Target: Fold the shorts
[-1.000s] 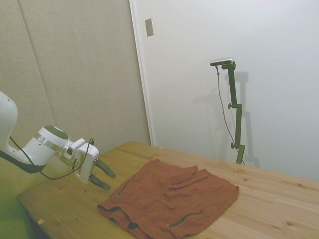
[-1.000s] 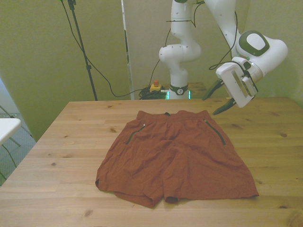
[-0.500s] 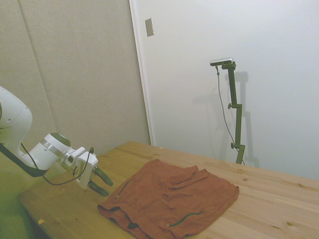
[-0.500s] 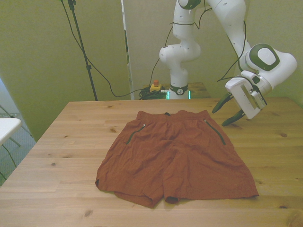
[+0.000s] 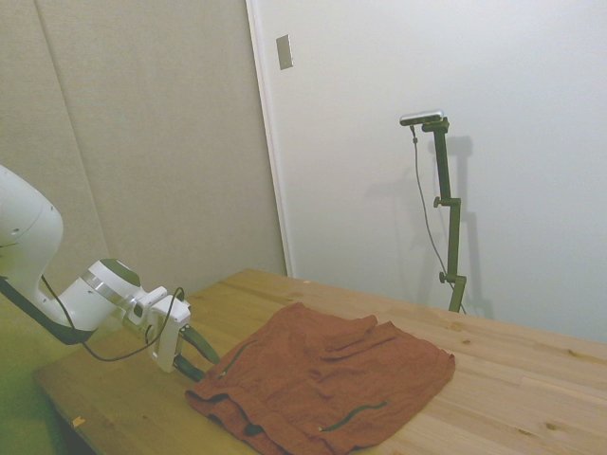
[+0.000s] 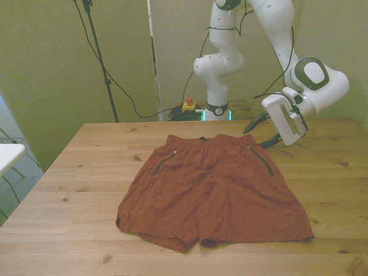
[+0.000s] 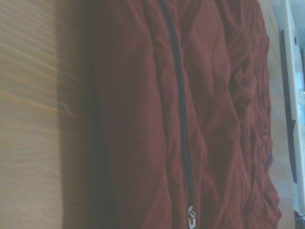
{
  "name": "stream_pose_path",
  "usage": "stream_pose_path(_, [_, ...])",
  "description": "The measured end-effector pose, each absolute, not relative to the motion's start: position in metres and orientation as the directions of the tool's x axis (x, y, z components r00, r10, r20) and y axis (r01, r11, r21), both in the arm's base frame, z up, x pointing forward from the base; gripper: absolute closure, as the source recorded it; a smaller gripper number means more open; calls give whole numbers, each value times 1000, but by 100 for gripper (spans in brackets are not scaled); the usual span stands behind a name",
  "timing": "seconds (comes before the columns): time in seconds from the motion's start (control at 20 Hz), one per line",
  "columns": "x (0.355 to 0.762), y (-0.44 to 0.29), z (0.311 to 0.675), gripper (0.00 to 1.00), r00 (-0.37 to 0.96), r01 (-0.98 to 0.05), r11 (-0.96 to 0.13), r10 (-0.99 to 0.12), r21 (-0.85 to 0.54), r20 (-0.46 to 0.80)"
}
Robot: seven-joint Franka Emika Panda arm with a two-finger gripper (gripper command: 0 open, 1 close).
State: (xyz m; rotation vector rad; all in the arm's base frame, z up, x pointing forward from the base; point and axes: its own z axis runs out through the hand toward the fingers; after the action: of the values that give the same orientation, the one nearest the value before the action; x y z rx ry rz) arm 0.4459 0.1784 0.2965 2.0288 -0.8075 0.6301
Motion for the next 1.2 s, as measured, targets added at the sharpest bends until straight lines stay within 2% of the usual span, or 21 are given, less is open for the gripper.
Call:
stream_pose_path(0.15, [448,161,295,0,658,-745,-409,-327,527,678])
stream_pose_path(0.2, [449,158,295,100,657,-747,-404,-330,528,678])
stream_pose_path(0.75, [450,155,291,100,665,-739,-421,-331,526,669])
stream_pose_path(1.2, [451,169,291,100,668,-723,-514,-351,461,656])
